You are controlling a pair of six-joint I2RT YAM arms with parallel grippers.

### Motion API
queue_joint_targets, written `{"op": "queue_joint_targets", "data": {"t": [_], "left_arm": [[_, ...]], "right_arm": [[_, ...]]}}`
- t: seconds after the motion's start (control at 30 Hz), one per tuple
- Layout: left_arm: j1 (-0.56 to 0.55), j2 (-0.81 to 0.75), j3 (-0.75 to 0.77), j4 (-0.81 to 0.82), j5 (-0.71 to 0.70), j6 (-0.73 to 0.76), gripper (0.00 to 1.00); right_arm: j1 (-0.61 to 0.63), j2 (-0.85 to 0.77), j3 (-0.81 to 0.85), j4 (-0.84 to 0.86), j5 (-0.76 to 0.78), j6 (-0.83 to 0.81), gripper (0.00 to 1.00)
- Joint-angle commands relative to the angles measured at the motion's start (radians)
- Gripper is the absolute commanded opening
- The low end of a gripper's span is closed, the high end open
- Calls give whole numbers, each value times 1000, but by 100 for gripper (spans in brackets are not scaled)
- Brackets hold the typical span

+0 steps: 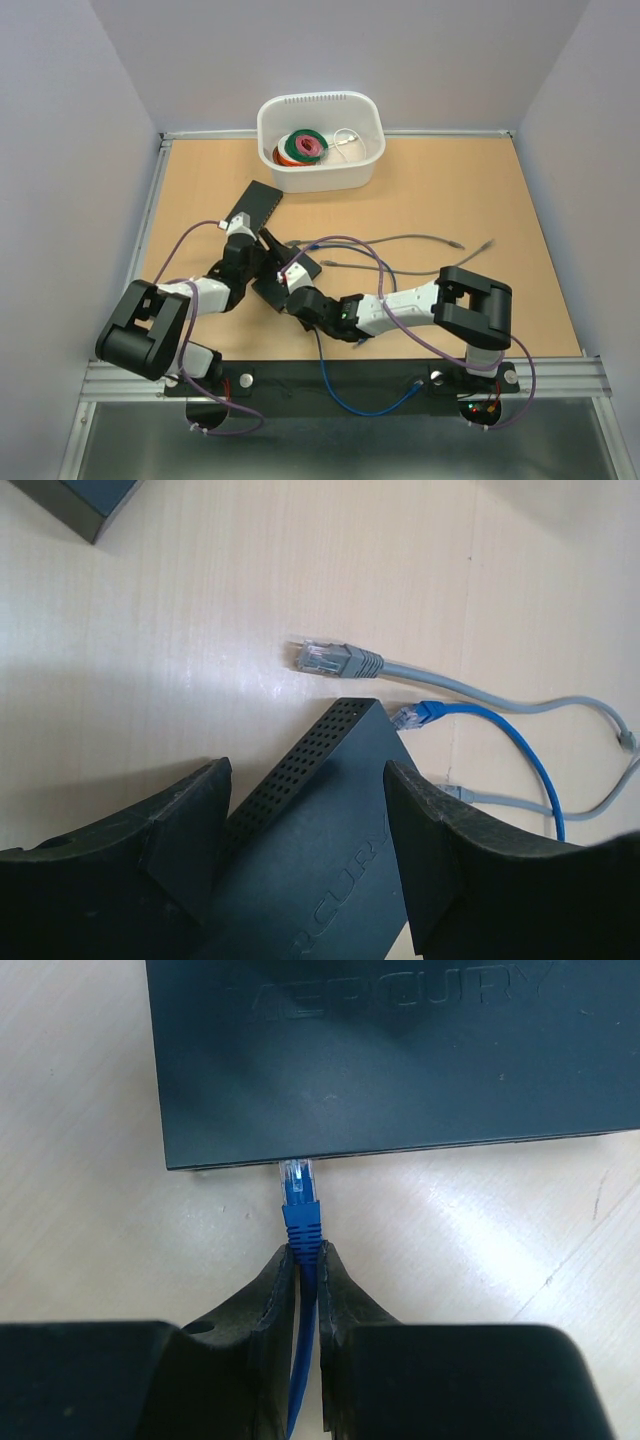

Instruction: Insert the plug into the switch port

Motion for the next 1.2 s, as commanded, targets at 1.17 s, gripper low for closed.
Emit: {"op": "queue_joint_targets", "data": {"t": [1.17], "left_arm": [[-180, -213, -210, -216, 50, -279, 74]], "right_arm": [[-8, 147, 377, 80, 120, 58, 0]]}}
